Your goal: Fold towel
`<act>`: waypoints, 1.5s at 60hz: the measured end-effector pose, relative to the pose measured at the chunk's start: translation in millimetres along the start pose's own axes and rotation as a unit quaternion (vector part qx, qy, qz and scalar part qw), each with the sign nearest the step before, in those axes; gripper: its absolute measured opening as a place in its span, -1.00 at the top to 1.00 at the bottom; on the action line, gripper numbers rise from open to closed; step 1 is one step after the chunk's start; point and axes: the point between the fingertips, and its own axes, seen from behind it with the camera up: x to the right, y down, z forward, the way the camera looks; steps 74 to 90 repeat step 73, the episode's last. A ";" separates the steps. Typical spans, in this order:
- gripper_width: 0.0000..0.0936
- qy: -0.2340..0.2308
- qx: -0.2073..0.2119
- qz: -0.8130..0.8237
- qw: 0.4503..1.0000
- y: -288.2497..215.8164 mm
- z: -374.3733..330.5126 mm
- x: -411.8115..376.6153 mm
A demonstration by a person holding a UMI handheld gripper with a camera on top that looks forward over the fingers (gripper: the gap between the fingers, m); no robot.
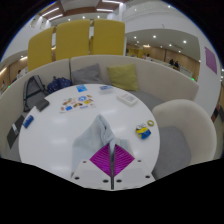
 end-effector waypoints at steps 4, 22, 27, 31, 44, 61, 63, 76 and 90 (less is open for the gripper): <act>0.91 0.012 -0.014 -0.001 1.000 18.0 16.2 23.2; -0.81 0.031 -0.042 0.018 0.998 35.8 -8.6 77.2; -0.81 0.016 -0.043 0.016 0.999 26.8 -61.5 72.5; -0.85 -0.003 -0.049 0.017 0.999 20.9 -109.7 62.1; -0.85 -0.015 -0.051 0.005 0.999 6.1 -259.6 39.9; -0.85 -0.018 -0.046 0.008 0.999 17.2 -326.7 29.2; -0.85 -0.023 -0.051 0.014 0.998 23.5 -328.7 26.4; -0.85 -0.026 -0.047 -0.007 0.999 31.2 -329.5 24.2; -0.85 -0.026 -0.047 -0.007 0.999 31.2 -329.5 24.2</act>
